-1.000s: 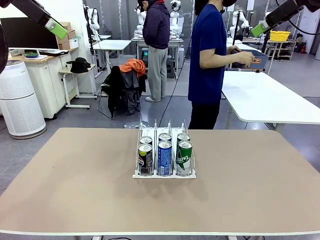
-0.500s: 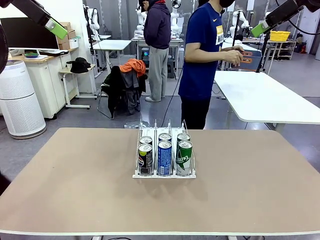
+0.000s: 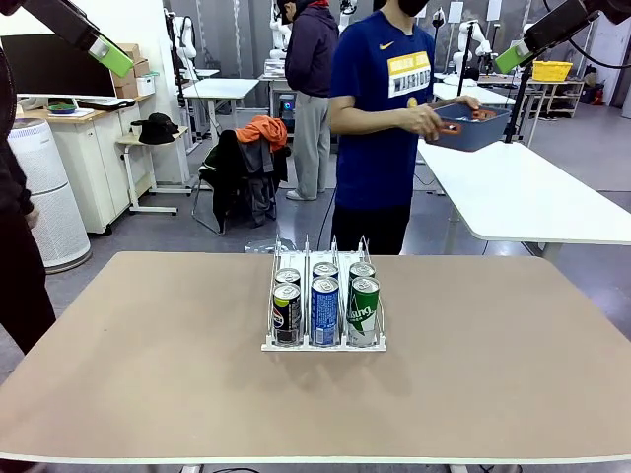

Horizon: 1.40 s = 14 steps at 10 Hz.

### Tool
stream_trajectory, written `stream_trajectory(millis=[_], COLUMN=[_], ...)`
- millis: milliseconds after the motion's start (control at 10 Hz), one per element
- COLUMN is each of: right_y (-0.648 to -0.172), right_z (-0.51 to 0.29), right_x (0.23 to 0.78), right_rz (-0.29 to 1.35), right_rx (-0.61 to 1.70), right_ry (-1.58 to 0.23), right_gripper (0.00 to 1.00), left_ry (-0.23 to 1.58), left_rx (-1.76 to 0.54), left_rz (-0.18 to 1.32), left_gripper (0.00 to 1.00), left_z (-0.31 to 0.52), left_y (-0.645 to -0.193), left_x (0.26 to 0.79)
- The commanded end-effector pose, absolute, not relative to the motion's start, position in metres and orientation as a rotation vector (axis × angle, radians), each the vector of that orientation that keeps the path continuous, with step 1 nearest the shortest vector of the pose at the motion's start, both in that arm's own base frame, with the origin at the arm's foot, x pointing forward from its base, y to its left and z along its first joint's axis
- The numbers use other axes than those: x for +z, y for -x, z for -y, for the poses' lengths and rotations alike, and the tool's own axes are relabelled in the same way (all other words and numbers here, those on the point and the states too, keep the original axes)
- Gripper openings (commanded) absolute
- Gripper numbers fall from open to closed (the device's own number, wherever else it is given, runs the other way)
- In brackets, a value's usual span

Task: Fill the beverage cans into the dispenser.
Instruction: Pick up the Ionic drink handed by the human.

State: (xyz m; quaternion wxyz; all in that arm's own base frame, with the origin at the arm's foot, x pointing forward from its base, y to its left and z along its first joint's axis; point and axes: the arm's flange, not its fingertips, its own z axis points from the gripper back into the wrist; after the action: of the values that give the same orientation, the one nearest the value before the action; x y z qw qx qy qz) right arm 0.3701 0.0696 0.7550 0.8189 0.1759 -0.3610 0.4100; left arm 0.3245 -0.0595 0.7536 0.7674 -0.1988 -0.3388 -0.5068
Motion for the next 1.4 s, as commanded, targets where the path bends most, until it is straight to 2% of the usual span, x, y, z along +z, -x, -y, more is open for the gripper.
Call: stream_trajectory(millis=[0, 1300], right_y=[-0.3701, -0.3701], right_z=[-0.0694, -0.0694], right_x=[0.7546, 0.7546], right_rz=[0.768, 0.768], right_rx=[0.872, 0.872], right_ry=[-0.375, -0.375], right_gripper=[1.00, 1.00], left_ry=[0.443, 0.443], left_rx=[-1.093, -1.093], left_rz=[0.734, 0.734], left_gripper=[1.00, 1.00], left_z=[0.0598, 0.0598], left_y=[-0.3231, -0.3231], left_x=[0.7535, 0.7535])
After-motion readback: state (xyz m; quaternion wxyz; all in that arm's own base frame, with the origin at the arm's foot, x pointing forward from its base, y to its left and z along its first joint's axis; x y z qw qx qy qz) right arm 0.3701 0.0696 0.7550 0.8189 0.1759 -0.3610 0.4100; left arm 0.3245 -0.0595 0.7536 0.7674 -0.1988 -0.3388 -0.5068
